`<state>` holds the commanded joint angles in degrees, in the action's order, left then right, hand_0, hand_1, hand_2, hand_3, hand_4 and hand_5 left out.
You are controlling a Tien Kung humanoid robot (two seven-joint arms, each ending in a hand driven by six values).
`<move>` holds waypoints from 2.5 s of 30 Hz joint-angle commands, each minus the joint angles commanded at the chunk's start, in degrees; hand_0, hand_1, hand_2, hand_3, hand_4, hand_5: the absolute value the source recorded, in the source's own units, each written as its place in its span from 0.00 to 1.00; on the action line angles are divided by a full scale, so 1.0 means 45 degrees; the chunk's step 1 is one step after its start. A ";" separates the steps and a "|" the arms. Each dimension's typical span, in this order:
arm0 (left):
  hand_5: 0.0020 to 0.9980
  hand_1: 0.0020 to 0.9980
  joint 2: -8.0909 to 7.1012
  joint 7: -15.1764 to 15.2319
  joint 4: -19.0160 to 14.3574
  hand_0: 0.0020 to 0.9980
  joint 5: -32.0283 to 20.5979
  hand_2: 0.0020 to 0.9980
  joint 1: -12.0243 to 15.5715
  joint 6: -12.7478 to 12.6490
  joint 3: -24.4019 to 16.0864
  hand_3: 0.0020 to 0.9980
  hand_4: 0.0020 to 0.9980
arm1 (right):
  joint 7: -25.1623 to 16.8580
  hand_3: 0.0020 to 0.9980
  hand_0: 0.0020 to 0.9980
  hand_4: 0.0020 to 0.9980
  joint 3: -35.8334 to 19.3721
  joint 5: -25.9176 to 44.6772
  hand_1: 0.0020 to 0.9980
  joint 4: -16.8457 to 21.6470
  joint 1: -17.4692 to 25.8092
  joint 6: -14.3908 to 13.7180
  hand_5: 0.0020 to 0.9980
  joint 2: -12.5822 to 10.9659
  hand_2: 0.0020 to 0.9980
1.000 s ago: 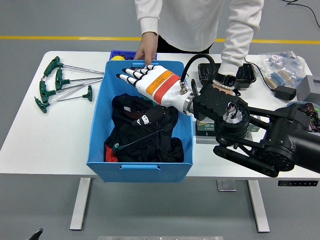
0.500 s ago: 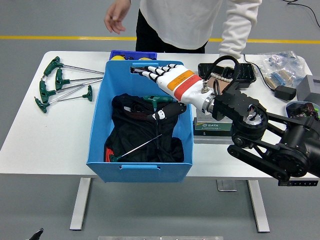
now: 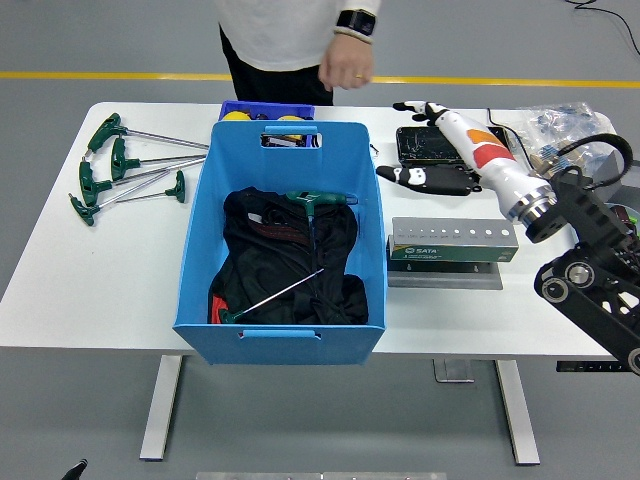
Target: Lift tool from toolbox,place it in box,lift tool from toolbox,place it in box
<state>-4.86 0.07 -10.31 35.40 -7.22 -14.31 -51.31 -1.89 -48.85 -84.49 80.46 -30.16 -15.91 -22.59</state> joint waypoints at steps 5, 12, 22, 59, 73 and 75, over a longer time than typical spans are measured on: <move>0.59 0.80 0.0013 -0.0004 0.0000 0.78 0.0090 0.81 0.0004 0.0015 -0.0021 0.72 0.71 | -0.0589 0.89 0.85 1.00 -0.2059 0.2648 0.84 0.0388 0.1897 0.0306 0.81 -0.0085 0.89; 0.59 0.80 0.0062 0.0018 0.0000 0.78 0.0088 0.81 -0.0063 0.0036 0.0008 0.72 0.71 | -0.0411 0.91 0.84 1.00 -0.4041 0.6290 0.83 0.1329 0.4316 0.0860 0.85 -0.0471 0.88; 0.59 0.80 0.0123 0.0050 0.0000 0.78 0.0071 0.81 -0.0090 0.0040 -0.0006 0.72 0.71 | 0.0068 0.90 0.84 1.00 -0.7025 0.8494 0.83 0.1736 0.6415 0.1601 0.88 0.1308 0.87; 0.58 0.79 0.0329 0.0000 0.0000 0.77 -0.0064 0.81 -0.0126 0.0058 0.0092 0.72 0.71 | 0.0955 0.88 0.84 1.00 -0.8865 0.7131 0.83 0.1588 0.6354 0.2287 0.93 0.2212 0.88; 0.59 0.79 0.0347 0.0006 0.0000 0.77 -0.0037 0.81 -0.0132 0.0048 0.0042 0.72 0.71 | 0.1021 0.87 0.84 1.00 -0.8703 0.7063 0.83 0.1512 0.6284 0.2191 0.93 0.2204 0.88; 0.58 0.79 0.0350 0.0004 0.0000 0.77 -0.0019 0.81 -0.0122 0.0047 0.0020 0.72 0.71 | 0.1022 0.87 0.83 1.00 -0.8685 0.7068 0.83 0.1495 0.6291 0.2171 0.93 0.2206 0.88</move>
<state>-3.28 0.09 -10.31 35.31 -7.77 -14.10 -51.21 2.71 -87.93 -52.68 87.18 -1.85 -6.14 -12.67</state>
